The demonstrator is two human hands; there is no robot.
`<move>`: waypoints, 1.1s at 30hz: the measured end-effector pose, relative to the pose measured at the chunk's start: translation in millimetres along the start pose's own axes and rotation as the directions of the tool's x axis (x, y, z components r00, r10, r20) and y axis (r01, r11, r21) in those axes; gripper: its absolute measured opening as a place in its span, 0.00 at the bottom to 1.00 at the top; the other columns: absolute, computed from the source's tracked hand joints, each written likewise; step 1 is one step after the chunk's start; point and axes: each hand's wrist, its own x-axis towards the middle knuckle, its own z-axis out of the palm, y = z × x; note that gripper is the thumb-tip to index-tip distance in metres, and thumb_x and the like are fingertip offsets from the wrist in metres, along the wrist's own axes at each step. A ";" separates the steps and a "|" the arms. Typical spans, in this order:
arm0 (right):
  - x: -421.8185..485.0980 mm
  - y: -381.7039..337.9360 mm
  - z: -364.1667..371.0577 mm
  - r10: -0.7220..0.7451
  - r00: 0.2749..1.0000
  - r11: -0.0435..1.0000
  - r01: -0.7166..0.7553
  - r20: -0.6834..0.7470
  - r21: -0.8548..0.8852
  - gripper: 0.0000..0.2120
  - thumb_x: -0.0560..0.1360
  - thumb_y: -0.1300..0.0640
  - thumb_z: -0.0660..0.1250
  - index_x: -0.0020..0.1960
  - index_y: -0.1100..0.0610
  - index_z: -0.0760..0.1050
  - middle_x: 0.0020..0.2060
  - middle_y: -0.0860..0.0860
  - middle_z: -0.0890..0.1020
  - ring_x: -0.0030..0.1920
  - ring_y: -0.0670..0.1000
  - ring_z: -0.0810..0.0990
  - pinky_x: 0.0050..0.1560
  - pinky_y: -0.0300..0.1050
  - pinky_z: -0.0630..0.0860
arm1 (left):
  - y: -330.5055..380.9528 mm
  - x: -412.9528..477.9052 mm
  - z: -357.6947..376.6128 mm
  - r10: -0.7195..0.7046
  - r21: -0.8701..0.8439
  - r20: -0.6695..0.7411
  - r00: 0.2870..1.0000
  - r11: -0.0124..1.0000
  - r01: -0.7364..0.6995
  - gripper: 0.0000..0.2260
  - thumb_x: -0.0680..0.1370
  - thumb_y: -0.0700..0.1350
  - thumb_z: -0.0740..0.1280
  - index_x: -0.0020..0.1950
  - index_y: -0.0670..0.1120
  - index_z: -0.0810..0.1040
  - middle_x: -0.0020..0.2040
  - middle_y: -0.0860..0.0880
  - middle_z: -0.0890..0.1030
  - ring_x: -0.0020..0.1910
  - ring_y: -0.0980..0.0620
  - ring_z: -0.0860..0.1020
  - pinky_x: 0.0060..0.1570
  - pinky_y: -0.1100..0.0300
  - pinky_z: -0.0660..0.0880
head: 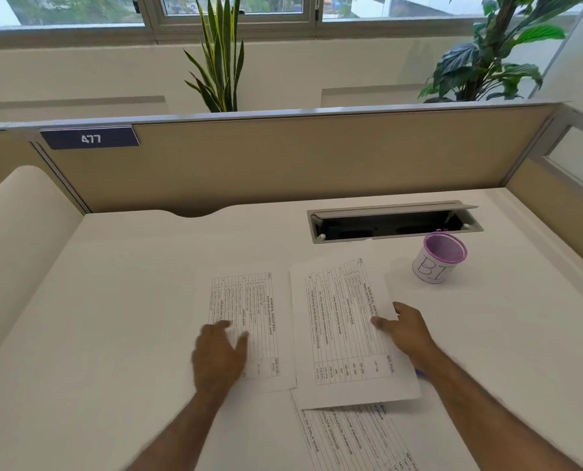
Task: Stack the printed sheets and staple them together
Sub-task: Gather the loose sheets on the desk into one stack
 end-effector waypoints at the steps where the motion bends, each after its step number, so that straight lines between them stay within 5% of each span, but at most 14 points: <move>1: -1.8 -1.1 0.3 -0.003 1.000 1.000 0.002 0.012 0.019 0.05 0.73 0.62 0.72 0.45 0.52 0.80 0.44 0.49 0.86 0.47 0.54 0.85 0.55 0.55 0.80 | -5.8 11.5 -6.2 -0.139 0.059 -0.015 0.990 0.988 0.140 0.25 0.74 0.57 0.68 0.64 0.42 0.74 0.60 0.40 0.76 0.59 0.39 0.76 0.57 0.45 0.74; 4: -4.6 -2.9 1.2 0.008 0.999 0.996 -0.012 0.042 0.093 0.07 0.73 0.63 0.71 0.52 0.59 0.81 0.45 0.52 0.87 0.45 0.55 0.86 0.52 0.55 0.82 | -15.9 36.5 -18.7 -0.404 0.195 -0.015 0.915 0.896 0.399 0.38 0.70 0.65 0.68 0.66 0.36 0.69 0.63 0.36 0.72 0.62 0.37 0.72 0.59 0.41 0.71; 7: -5.2 -1.7 2.2 0.026 0.996 0.989 -0.037 0.080 0.144 0.10 0.73 0.62 0.72 0.54 0.60 0.81 0.47 0.56 0.87 0.45 0.57 0.87 0.52 0.58 0.82 | -15.6 50.1 -17.7 -0.480 0.185 -0.015 0.877 0.861 0.475 0.45 0.64 0.69 0.71 0.64 0.35 0.68 0.64 0.36 0.70 0.64 0.37 0.69 0.61 0.41 0.69; 22: 9.1 -15.3 14.1 0.126 0.926 0.853 -0.285 0.357 0.437 0.12 0.74 0.65 0.68 0.58 0.62 0.78 0.52 0.60 0.85 0.50 0.61 0.85 0.42 0.54 0.84 | -1.5 60.5 -10.9 -0.478 0.126 0.038 0.878 0.873 0.470 0.39 0.63 0.62 0.76 0.65 0.41 0.70 0.65 0.37 0.71 0.66 0.38 0.69 0.60 0.42 0.70; 33: 10.1 -2.1 99.8 0.016 0.991 1.000 -0.016 0.133 0.003 0.07 0.72 0.62 0.73 0.50 0.56 0.80 0.50 0.53 0.85 0.50 0.55 0.84 0.57 0.54 0.80 | 6.7 41.5 -12.3 -0.491 -0.027 0.131 0.861 0.867 0.498 0.44 0.60 0.55 0.80 0.69 0.43 0.65 0.66 0.39 0.72 0.66 0.37 0.69 0.61 0.42 0.71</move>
